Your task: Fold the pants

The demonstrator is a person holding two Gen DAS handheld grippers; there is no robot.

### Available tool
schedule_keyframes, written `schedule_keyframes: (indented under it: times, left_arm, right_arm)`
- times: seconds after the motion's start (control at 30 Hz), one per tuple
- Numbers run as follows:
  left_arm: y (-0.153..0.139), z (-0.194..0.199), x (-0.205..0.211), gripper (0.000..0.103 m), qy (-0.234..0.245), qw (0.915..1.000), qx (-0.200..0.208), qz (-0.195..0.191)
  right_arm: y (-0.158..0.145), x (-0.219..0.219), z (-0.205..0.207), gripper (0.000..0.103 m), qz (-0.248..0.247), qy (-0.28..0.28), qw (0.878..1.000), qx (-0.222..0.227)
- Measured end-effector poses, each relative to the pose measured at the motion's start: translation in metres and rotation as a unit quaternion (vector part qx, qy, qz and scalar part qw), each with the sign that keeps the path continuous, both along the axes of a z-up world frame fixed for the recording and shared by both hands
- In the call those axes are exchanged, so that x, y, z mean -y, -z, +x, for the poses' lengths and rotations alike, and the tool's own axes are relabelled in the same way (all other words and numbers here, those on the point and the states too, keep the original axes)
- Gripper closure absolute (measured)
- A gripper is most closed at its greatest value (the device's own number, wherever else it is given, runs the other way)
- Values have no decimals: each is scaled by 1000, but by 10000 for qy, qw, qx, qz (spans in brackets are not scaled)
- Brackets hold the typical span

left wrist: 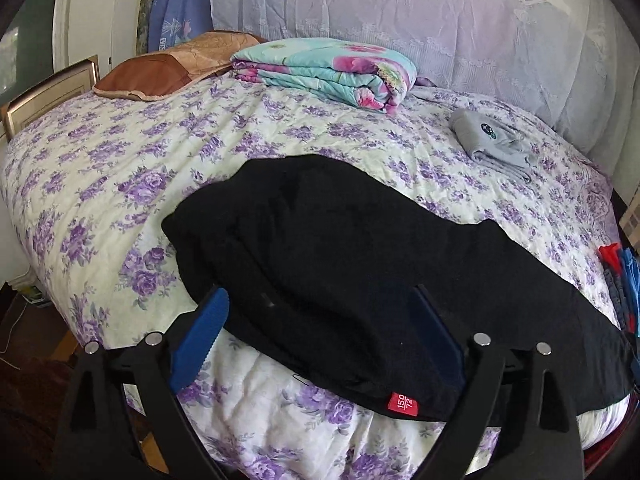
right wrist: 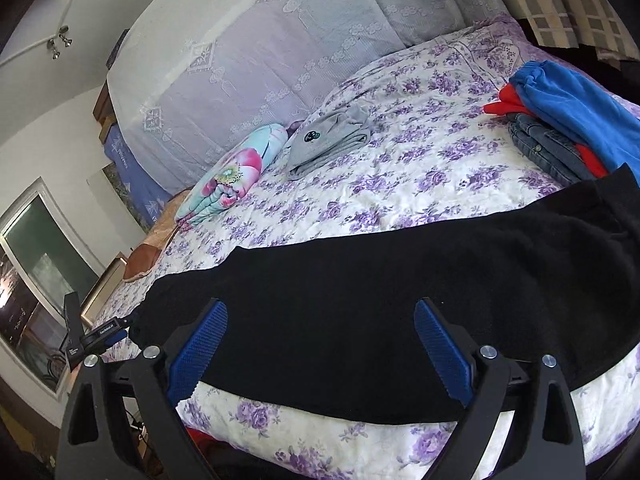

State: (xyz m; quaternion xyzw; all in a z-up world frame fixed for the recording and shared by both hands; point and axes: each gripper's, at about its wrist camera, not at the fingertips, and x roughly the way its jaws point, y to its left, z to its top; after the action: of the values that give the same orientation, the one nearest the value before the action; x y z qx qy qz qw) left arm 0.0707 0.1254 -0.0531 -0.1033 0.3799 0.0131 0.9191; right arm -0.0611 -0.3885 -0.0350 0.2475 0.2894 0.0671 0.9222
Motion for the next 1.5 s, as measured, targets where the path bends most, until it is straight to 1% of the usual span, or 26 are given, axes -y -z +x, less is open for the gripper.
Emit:
schedule_keyframes:
  times: [0.07, 0.13, 0.2, 0.27, 0.3, 0.37, 0.43, 0.47, 0.53, 0.6, 0.67, 0.73, 0.83, 0.9, 0.97, 1.0, 1.03, 1.07, 1.1, 1.2, 1.27, 1.37, 1.5]
  left_arm:
    - [6, 2, 1, 14, -19, 10000, -43, -12]
    - [9, 2, 3, 14, -17, 10000, -54, 65]
    - [12, 3, 2, 14, 89, 9999, -86, 22]
    - [11, 4, -9, 14, 228, 9989, -55, -405]
    - [11, 6, -19, 14, 260, 9971, -45, -709]
    - [10, 7, -42, 14, 329, 9878, -27, -1524]
    - [10, 7, -61, 15, 308, 9765, -14, -2134]
    - [11, 7, -70, 15, 250, 9722, -4, -2328]
    - [11, 5, -79, 16, 106, 9683, 14, -2497]
    - [12, 4, -84, 18, 38, 9666, 12, -2564]
    - [11, 6, -85, 19, 19, 9645, -13, -2639]
    - [12, 10, -84, 20, -18, 9653, -65, -2611]
    - [16, 18, -83, 27, -39, 9637, -161, -2664]
    - [20, 23, -83, 36, -31, 9613, -241, -2744]
    - [23, 24, -82, 39, -96, 9602, -239, -2782]
    - [22, 24, -82, 44, -133, 9606, -217, -2769]
    - [22, 23, -81, 46, -145, 9614, -199, -2741]
    - [20, 22, -81, 53, -143, 9627, -178, -2695]
    - [19, 21, -80, 63, -154, 9648, -162, -2621]
    - [14, 18, -79, 75, -156, 9711, -128, -2378]
    - [12, 15, -80, 80, -162, 9734, -114, -2284]
    - [9, 13, -82, 81, -128, 9752, -116, -2205]
    - [-2, 9, -81, 83, -63, 9767, 21, -2145]
  right_arm:
    - [-1, 3, -2, 8, 58, 54, 10000, 25]
    - [-2, 6, -3, 7, 113, 101, 9999, 32]
    - [-2, 8, -4, 7, 171, 117, 9998, 7]
    - [-2, 11, -4, 7, 248, 122, 9996, -31]
    - [-3, 12, -5, 7, 295, 129, 9995, -50]
    - [-3, 16, -5, 7, 411, 154, 9990, -50]
    - [-2, 20, -6, 7, 521, 186, 9985, -52]
    - [-2, 21, -6, 7, 558, 193, 9982, -66]
    - [0, 22, -5, 7, 601, 188, 9980, -87]
    - [0, 22, -5, 7, 596, 192, 9980, -81]
    - [0, 22, -4, 7, 567, 208, 9981, -97]
    - [1, 24, -3, 7, 579, 225, 9980, -113]
    - [1, 25, -4, 7, 544, 241, 9982, -100]
    - [-2, 26, -7, 7, 444, 300, 9985, -64]
    - [-5, 28, -10, 7, 355, 354, 9987, -29]
    - [-6, 29, -11, 7, 328, 374, 9988, -17]
    - [-6, 30, -12, 7, 305, 391, 9988, -5]
    - [-7, 31, -13, 7, 293, 402, 9988, 16]
    - [-7, 31, -13, 7, 280, 410, 9988, 30]
    - [-7, 31, -14, 7, 175, 403, 9990, -31]
    - [-7, 31, -15, 7, 77, 404, 9991, -84]
    - [-9, 34, -18, 7, -60, 433, 9989, -148]
    - [-15, 42, -24, 7, -101, 530, 9984, -146]
